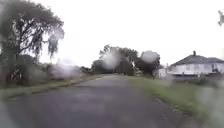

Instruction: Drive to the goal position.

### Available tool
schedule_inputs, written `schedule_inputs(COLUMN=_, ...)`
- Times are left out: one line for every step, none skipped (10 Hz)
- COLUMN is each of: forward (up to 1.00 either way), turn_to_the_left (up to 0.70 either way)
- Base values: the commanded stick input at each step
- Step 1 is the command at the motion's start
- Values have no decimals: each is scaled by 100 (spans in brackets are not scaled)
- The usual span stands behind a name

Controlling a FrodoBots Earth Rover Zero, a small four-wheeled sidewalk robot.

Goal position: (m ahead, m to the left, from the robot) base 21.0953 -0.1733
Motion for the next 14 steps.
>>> schedule_inputs(forward=85, turn_to_the_left=0)
schedule_inputs(forward=85, turn_to_the_left=0)
schedule_inputs(forward=85, turn_to_the_left=0)
schedule_inputs(forward=85, turn_to_the_left=0)
schedule_inputs(forward=85, turn_to_the_left=0)
schedule_inputs(forward=85, turn_to_the_left=0)
schedule_inputs(forward=85, turn_to_the_left=0)
schedule_inputs(forward=85, turn_to_the_left=0)
schedule_inputs(forward=85, turn_to_the_left=0)
schedule_inputs(forward=85, turn_to_the_left=0)
schedule_inputs(forward=85, turn_to_the_left=0)
schedule_inputs(forward=85, turn_to_the_left=0)
schedule_inputs(forward=85, turn_to_the_left=0)
schedule_inputs(forward=85, turn_to_the_left=0)
